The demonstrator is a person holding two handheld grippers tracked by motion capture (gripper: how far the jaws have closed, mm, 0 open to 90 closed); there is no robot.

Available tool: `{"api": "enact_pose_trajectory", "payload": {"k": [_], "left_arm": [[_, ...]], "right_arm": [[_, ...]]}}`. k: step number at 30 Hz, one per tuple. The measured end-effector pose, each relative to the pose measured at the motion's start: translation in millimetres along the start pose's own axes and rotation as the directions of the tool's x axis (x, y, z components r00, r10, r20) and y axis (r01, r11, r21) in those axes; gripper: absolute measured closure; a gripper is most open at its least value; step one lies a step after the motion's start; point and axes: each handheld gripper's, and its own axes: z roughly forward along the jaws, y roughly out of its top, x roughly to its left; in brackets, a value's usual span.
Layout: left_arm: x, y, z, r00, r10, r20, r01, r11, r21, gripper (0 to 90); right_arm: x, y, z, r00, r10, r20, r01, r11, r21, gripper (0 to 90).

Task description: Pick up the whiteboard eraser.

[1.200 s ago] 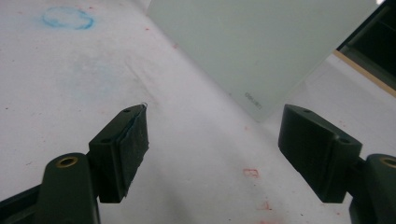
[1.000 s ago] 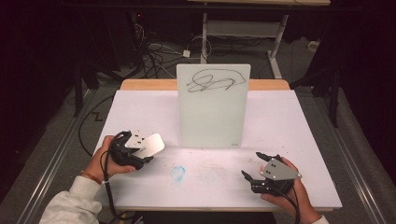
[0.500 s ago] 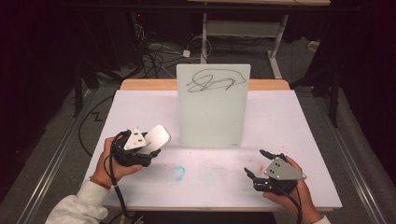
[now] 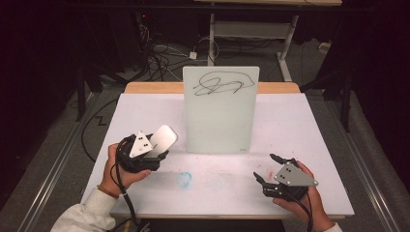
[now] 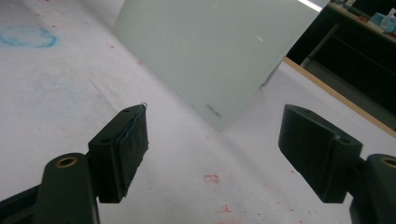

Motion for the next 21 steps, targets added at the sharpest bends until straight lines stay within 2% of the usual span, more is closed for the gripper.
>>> {"api": "enact_pose_trajectory", "payload": {"k": [9,11,21], "left_arm": [[-7.0,8.4,-2.2,0.9999,0.007,-0.016,-0.008,0.9993,-0.037,29.1],[-8.3,10.8,-3.1,0.9994,0.008,-0.033,-0.009,0.9988,-0.047,29.1],[-10.3,24.2,-3.1,0.9977,0.003,-0.068,-0.01,0.9954,-0.095,29.1]], "right_arm": [[-0.4,1.1,0.9,0.9999,0.002,0.014,-0.002,1.0,-0.001,24.7],[-0.5,1.3,0.7,0.9998,0.001,0.018,-0.001,1.0,0.001,24.7],[-2.8,1.0,0.2,0.9995,-0.001,0.033,0.001,1.0,-0.001,24.8]]}}
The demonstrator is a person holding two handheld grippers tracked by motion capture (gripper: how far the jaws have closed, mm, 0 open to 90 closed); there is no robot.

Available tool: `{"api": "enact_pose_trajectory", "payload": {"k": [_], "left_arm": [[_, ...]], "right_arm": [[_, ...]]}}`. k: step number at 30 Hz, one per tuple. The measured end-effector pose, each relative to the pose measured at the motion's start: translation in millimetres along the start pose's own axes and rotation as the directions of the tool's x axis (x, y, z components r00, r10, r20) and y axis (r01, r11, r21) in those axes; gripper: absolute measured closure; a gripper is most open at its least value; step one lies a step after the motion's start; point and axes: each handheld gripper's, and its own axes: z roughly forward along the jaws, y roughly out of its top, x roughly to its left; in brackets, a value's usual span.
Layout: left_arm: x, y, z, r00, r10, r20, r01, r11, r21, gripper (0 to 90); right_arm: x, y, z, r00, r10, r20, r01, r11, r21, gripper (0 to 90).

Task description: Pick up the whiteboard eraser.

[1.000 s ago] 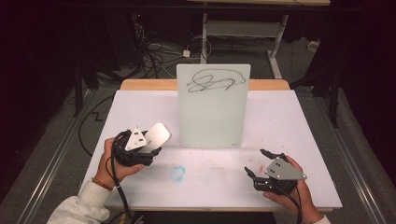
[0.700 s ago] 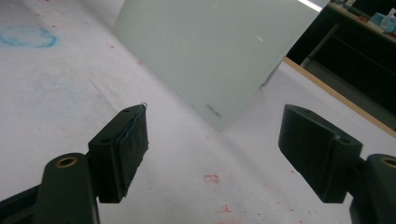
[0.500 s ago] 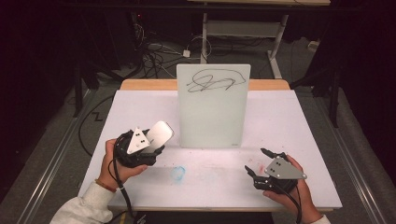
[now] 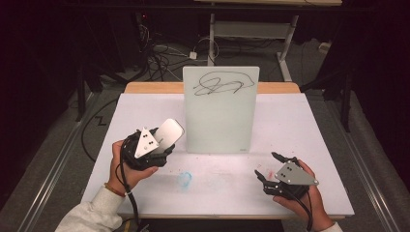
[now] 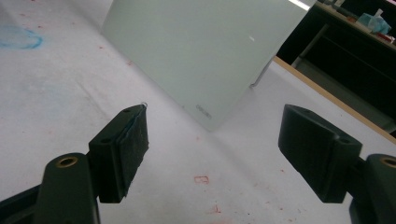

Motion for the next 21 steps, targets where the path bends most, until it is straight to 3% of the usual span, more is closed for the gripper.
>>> {"api": "enact_pose_trajectory", "payload": {"k": [14,21], "left_arm": [[-6.4,12.6,6.0,0.9997,0.014,-0.021,-0.015,0.9996,-0.024,29.1],[-6.0,15.1,8.6,0.9998,0.003,-0.019,-0.004,0.9995,-0.031,29.1]], "right_arm": [[-0.5,0.6,-1.4,1.0,0.004,0.006,-0.004,1.0,-0.009,25.1],[-0.3,0.7,-1.1,1.0,0.004,0.004,-0.004,1.0,-0.009,25.3]]}}
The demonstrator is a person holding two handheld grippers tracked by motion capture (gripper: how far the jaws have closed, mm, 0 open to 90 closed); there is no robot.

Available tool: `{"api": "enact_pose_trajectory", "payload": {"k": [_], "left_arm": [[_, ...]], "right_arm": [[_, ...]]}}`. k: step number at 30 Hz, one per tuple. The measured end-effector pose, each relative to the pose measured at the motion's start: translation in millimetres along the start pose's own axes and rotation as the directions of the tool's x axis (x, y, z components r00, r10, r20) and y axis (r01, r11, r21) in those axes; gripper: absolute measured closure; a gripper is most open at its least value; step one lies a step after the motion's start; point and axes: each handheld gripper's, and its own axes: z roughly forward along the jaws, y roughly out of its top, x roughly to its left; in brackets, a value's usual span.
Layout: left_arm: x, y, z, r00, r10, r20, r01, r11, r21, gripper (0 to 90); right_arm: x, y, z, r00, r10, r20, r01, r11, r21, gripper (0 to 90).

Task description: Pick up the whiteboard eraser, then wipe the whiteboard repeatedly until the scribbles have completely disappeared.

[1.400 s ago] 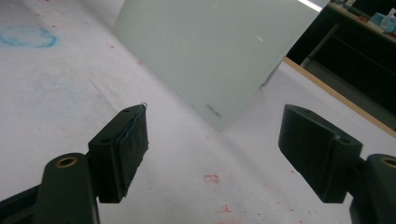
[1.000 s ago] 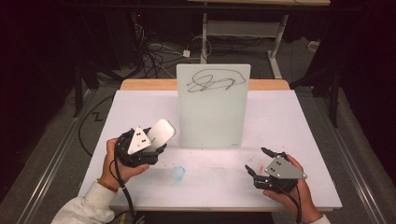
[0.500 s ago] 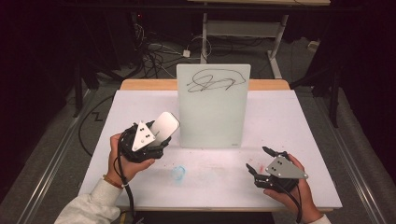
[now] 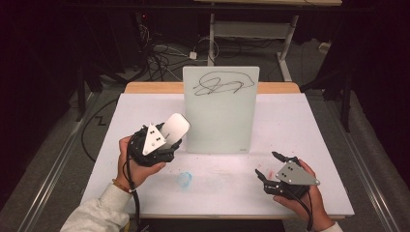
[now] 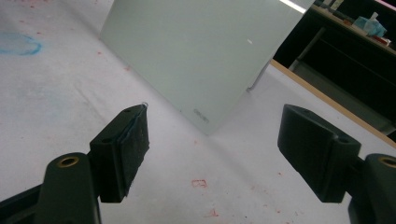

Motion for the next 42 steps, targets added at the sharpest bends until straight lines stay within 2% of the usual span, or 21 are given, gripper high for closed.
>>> {"api": "enact_pose_trajectory", "payload": {"k": [12,18,23,25,31,33,36,40,42], "left_arm": [[-1.0,7.7,3.6,0.9996,-0.003,-0.028,0.003,0.9998,-0.019,29.1],[-2.0,14.2,8.3,0.9988,0.015,-0.047,-0.016,0.9994,-0.031,29.1],[-7.6,24.5,18.3,0.9937,0.05,-0.101,-0.054,0.9977,-0.041,29.1],[-10.3,29.4,23.3,0.9898,0.052,-0.133,-0.058,0.9974,-0.041,29.1],[-13.1,40.4,32.6,0.9856,0.04,-0.165,-0.051,0.9966,-0.065,29.1],[-12.4,50.1,40.0,0.9786,0.057,-0.198,-0.072,0.995,-0.069,29.1],[-11.1,57.8,47.2,0.9798,0.023,-0.199,-0.042,0.9948,-0.092,29.1],[-15.6,66.1,59.8,0.9758,0.024,-0.217,-0.046,0.9942,-0.097,29.1],[-18.5,68.1,66.0,0.9776,0.021,-0.209,-0.042,0.9946,-0.095,29.1]], "right_arm": [[-0.4,0.0,0.5,1.0,0.002,0.002,-0.002,1.0,-0.003,25.7],[1.1,-1.4,2.3,1.0,-0.008,0.0,0.008,1.0,0.008,25.6],[0.6,-1.2,0.3,1.0,-0.004,0.003,0.004,1.0,-0.002,25.5],[1.1,-1.8,0.1,0.9999,-0.009,0.004,0.009,1.0,0.001,25.5],[1.6,-1.6,-0.2,0.9999,-0.013,0.002,0.013,1.0,-0.002,25.3],[2.0,-2.1,1.0,0.9999,-0.014,0.002,0.014,1.0,0.005,25.3],[3.1,-2.7,2.0,0.9998,-0.018,0.0,0.018,1.0,0.011,25.2],[3.4,-3.0,2.5,0.9999,-0.016,-0.005,0.016,1.0,0.012,25.2],[3.2,-3.0,2.0,0.9999,-0.016,-0.005,0.016,1.0,0.01,25.2]]}}
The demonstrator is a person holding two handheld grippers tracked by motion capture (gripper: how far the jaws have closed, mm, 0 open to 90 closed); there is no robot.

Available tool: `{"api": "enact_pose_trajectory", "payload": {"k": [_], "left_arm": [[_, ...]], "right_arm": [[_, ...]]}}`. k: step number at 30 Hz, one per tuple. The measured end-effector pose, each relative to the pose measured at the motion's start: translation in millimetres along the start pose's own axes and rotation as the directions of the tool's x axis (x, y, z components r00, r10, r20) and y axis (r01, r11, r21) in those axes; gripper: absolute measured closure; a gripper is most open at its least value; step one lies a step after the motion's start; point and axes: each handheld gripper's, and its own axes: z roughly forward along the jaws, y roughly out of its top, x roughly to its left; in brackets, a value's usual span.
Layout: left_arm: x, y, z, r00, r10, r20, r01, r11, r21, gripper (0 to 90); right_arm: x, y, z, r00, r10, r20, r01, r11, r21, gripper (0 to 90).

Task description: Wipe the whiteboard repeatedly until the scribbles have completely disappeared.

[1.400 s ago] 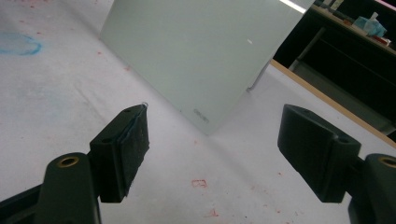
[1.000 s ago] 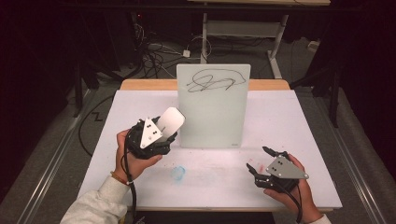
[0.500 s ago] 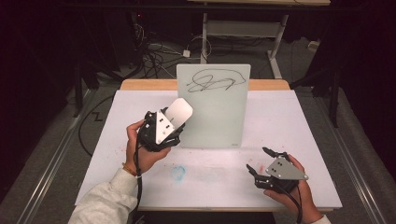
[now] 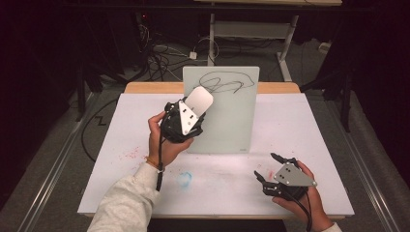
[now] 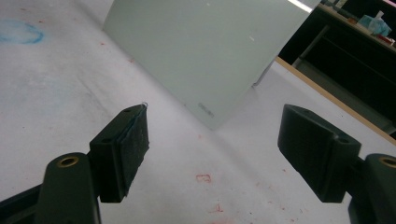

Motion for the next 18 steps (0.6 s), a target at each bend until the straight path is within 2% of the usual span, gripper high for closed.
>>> {"api": "enact_pose_trajectory", "payload": {"k": [4,8,12,18], "left_arm": [[-7.3,1.2,9.2,0.9999,0.016,-0.002,-0.016,0.9997,0.02,29.1],[-7.1,2.2,16.4,0.9997,0.021,-0.009,-0.021,0.9993,0.032,29.1],[-5.0,4.2,25.4,0.999,0.015,-0.042,-0.013,0.9982,0.059,29.0],[-9.2,7.0,28.4,0.9963,0.032,-0.079,-0.028,0.9985,0.048,29.1]], "right_arm": [[-0.3,0.0,-0.6,1.0,0.002,0.002,-0.002,1.0,-0.002,25.2],[0.0,-0.1,-0.8,1.0,-0.007,-0.002,0.007,1.0,-0.001,26.4],[0.8,0.2,-0.8,0.9999,-0.011,0.004,0.011,1.0,0.002,27.2],[0.4,0.0,-0.6,0.9999,-0.009,0.006,0.009,1.0,0.002,26.4]]}}
